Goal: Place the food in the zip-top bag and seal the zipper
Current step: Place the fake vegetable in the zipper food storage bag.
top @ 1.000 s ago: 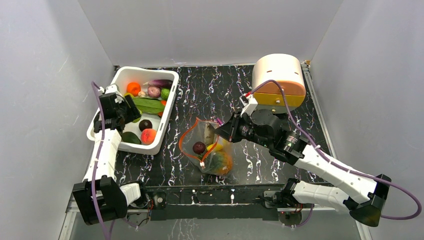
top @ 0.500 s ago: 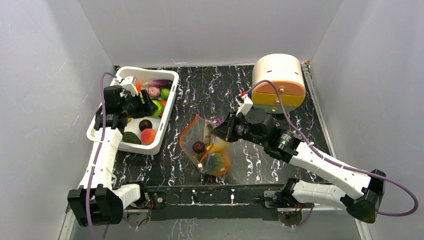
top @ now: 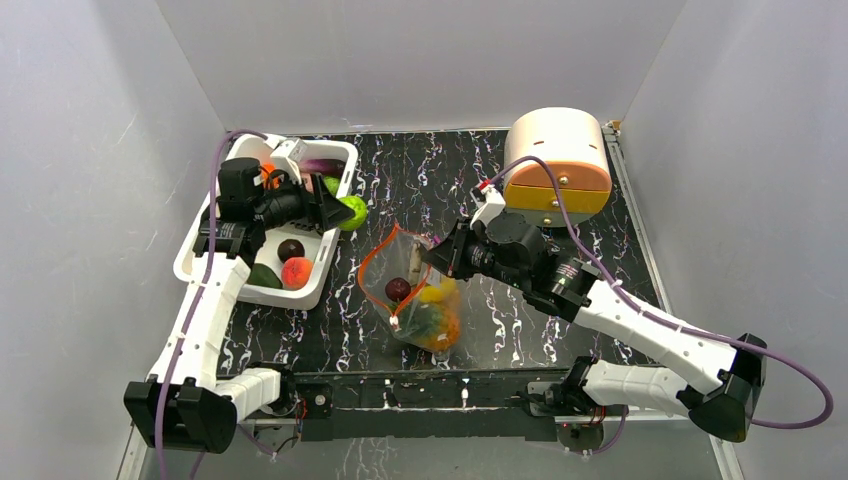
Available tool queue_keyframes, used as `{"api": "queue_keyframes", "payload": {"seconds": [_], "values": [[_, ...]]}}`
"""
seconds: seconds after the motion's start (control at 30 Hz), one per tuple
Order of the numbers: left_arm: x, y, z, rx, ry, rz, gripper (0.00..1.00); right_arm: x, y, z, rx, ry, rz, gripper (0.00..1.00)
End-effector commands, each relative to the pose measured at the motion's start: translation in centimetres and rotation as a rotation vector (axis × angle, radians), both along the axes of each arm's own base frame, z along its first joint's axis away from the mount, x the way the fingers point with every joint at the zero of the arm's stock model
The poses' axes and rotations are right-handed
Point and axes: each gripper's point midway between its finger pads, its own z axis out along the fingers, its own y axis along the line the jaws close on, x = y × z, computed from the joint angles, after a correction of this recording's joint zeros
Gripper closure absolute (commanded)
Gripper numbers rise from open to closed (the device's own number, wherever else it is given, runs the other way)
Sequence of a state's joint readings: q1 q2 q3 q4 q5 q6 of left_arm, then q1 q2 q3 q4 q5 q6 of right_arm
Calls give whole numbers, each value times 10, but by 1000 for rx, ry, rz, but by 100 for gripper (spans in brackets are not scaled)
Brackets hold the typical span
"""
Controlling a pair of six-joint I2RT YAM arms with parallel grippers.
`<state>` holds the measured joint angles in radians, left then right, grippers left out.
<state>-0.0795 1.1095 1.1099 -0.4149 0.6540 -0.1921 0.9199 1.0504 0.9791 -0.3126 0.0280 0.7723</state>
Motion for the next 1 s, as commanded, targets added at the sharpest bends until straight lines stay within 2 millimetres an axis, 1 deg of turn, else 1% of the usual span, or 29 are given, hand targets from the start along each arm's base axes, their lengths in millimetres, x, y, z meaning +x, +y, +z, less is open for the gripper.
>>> {"api": "queue_keyframes", "payload": {"seconds": [0.0, 0.1, 0.27, 0.4, 0.53, 0.67, 0.73, 0.83, 0.9, 0.97], "values": [[-16, -32, 48, -163, -62, -137, 75, 11, 5, 42, 101, -82, -31, 100], [-23, -41, 63, -200, -93, -176, 77, 13, 6, 42, 110, -75, -42, 100], [-37, -54, 73, -248, -111, -261, 75, 14, 8, 41, 132, -52, -55, 100], [-52, -64, 71, -297, -112, -345, 75, 17, 8, 42, 145, -47, -68, 100], [-68, -71, 67, -316, -108, -425, 72, 19, 8, 43, 149, -47, -82, 100], [-83, -76, 56, -353, -90, -496, 71, 20, 7, 48, 158, -55, -90, 100], [-87, -76, 49, -358, -75, -503, 71, 20, 6, 51, 163, -60, -95, 100], [-87, -74, 33, -341, -36, -478, 70, 21, 4, 53, 169, -66, -102, 100], [-88, -74, 24, -345, -5, -478, 68, 20, 4, 53, 173, -68, -101, 100], [-85, -75, 16, -358, 31, -459, 69, 19, 4, 52, 173, -67, -98, 100]]}}
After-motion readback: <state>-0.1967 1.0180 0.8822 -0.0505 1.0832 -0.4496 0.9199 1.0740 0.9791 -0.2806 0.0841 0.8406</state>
